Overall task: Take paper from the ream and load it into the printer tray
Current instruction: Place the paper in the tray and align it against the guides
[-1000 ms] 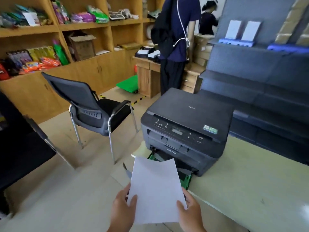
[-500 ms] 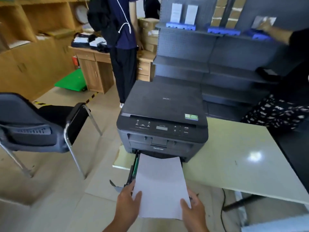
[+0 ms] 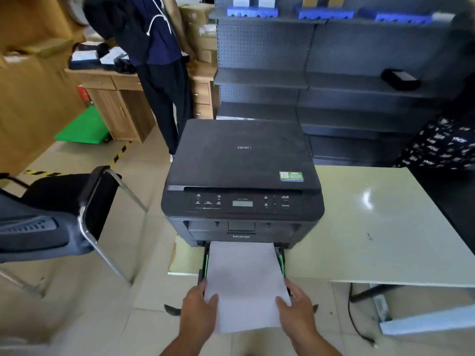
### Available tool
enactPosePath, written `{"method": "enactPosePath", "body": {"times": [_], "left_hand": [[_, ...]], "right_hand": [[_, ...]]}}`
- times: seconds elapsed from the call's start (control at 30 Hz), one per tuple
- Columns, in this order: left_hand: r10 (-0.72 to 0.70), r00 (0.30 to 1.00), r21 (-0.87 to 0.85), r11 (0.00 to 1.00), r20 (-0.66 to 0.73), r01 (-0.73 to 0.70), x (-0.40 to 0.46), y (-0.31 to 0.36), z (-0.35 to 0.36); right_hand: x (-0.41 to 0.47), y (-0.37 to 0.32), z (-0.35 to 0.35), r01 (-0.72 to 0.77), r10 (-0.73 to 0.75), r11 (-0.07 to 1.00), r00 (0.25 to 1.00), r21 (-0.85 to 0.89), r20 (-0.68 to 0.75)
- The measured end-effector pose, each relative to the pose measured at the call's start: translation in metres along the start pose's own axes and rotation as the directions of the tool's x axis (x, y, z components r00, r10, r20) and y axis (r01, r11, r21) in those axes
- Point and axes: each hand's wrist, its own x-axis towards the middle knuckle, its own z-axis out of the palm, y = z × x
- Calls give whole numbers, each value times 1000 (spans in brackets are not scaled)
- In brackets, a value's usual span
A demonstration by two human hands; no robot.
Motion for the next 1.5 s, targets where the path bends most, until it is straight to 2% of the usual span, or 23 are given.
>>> {"method": "enactPosePath", "body": {"times": [0.2, 0.4, 0.53, 0.73, 0.87, 0.93, 1.03, 1.07, 1.2, 1.33, 1.5], "left_hand": [[-5, 1000, -29, 1000, 5, 5, 30, 3, 4], [27, 999, 43, 999, -21, -26, 50, -5, 0], [27, 997, 86, 996, -66, -22, 61, -15, -9], [42, 998, 96, 995, -52, -37, 72, -17, -17], [47, 998, 111, 993, -41, -42, 75, -17, -15], [55, 997, 131, 990, -55, -48, 78, -17, -13], [77, 994, 150, 987, -81, -64, 80, -16, -11], [83, 993, 155, 985, -82, -69, 79, -15, -10], [98, 993, 178, 980, -58, -86, 74, -8, -5], [51, 998, 186, 982, -43, -42, 70, 1, -1], [3, 997, 131, 991, -80, 7, 63, 9, 2]], "right_hand": [[26, -7, 14, -29, 29, 1000, 999, -10, -22], [55, -17, 29, -56, 54, 998, 995, -32, -83], [68, -21, 43, -4, -4, 997, 996, -82, -93], [76, -24, 58, 75, -108, 969, 985, -235, -132], [77, -18, 60, 64, -96, 964, 989, -259, -111], [71, -22, 56, 117, -177, 928, 974, -354, -143], [70, -24, 35, 158, -388, 769, 885, -619, -256], [73, -21, 27, 145, -402, 743, 877, -653, -262], [77, -9, 12, 72, -267, 769, 939, -636, -218], [79, -8, 13, 95, -244, 815, 951, -571, -191], [81, -8, 11, 104, -236, 811, 959, -576, -160]]}}
